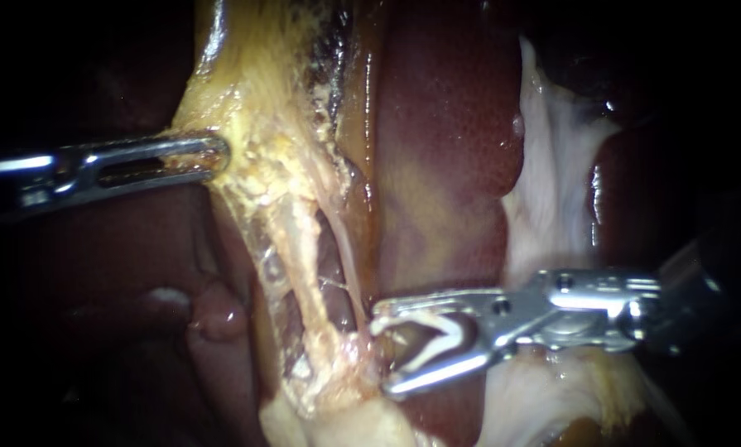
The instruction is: Clipping first clip left tube
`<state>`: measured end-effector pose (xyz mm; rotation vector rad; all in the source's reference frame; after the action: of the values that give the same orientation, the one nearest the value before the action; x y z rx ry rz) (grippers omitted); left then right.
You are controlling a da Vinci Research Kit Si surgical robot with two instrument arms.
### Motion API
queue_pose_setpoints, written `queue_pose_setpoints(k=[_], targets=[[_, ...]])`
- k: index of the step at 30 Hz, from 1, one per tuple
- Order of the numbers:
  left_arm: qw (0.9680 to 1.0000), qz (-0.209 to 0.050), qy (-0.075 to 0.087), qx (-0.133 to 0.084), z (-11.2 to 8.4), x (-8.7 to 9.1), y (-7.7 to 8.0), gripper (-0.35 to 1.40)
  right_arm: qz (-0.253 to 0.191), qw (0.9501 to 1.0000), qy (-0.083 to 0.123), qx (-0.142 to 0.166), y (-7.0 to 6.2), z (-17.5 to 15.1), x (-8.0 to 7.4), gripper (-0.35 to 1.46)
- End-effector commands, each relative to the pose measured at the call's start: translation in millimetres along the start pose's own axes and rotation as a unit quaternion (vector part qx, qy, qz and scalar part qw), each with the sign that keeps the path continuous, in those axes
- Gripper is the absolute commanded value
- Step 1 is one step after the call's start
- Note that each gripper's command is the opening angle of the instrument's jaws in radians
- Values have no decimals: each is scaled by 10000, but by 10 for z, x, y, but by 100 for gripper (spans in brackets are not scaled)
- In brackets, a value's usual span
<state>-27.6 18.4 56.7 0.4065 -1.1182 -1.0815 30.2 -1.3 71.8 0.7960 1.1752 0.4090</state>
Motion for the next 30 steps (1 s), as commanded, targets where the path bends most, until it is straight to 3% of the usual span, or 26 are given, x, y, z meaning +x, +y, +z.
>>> queue_pose_setpoints(k=[1,8,14,21,23,30], targets=[[10000,9,4,-12,-1,-1,-2,-35,2,10000,-26,-68,6,3,-1,59],[10000,5,-15,-20,-2,0,-6,-35,42,9995,-47,-303,44,14,-5,59],[10000,4,-17,-26,-2,0,-8,-35,55,9993,-63,-377,64,18,-11,59],[10000,3,-20,-32,-2,0,-10,-35,29,9996,-107,-243,70,40,-20,60],[10000,4,-21,-33,-1,0,-10,-35,22,9998,-152,-137,70,50,-22,60],[10000,3,-22,-35,-2,1,-10,-35,-120,9993,-11,350,64,69,-26,60]])
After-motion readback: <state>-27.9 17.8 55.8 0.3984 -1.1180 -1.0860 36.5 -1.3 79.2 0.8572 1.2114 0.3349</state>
